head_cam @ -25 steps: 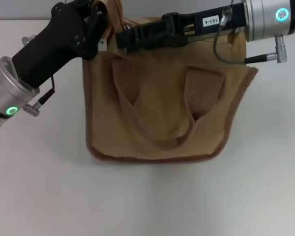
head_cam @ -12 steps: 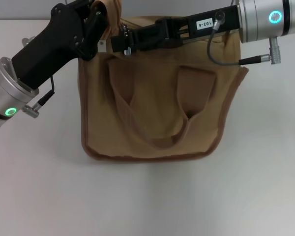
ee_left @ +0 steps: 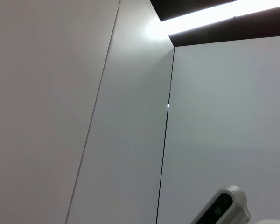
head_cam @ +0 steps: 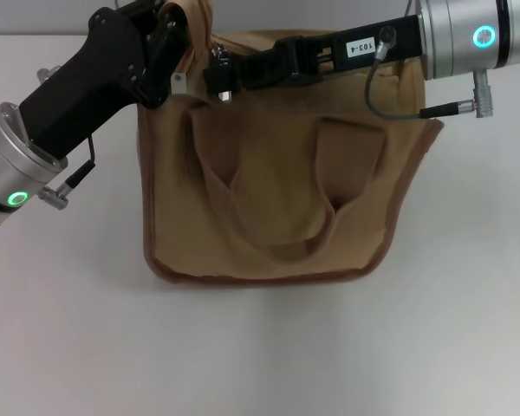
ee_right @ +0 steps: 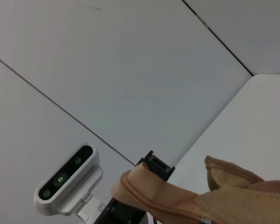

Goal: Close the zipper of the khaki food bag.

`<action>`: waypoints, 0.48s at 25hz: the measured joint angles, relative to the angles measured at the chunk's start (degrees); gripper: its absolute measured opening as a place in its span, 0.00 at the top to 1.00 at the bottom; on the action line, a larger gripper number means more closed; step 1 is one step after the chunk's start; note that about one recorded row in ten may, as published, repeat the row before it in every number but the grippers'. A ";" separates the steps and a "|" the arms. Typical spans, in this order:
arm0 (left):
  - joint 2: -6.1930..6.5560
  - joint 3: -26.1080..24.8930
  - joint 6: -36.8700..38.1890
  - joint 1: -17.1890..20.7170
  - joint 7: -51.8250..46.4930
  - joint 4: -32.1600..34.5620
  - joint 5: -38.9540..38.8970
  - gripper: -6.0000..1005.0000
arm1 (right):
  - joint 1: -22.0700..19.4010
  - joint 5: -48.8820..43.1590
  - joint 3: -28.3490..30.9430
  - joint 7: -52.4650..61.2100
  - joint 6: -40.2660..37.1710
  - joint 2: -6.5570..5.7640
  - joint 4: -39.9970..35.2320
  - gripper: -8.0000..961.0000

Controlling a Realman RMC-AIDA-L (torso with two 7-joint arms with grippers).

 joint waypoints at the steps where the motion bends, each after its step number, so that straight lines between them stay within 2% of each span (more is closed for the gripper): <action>1: 0.00 0.00 0.03 0.02 0.00 0.00 0.00 0.88 | -0.02 0.01 0.03 -0.01 0.00 0.01 0.01 0.60; 6: 0.00 0.00 0.06 0.09 0.00 0.00 0.00 0.88 | -0.16 0.08 0.06 -0.30 -0.02 0.01 0.06 0.83; 11: 0.00 0.00 0.07 0.14 0.00 -0.01 0.00 0.88 | -0.36 0.14 0.06 -0.59 -0.40 0.01 0.06 0.99; 12: 0.00 0.00 0.05 0.19 0.00 0.00 0.00 0.88 | -0.69 0.24 0.09 -0.60 -0.51 0.01 0.00 0.99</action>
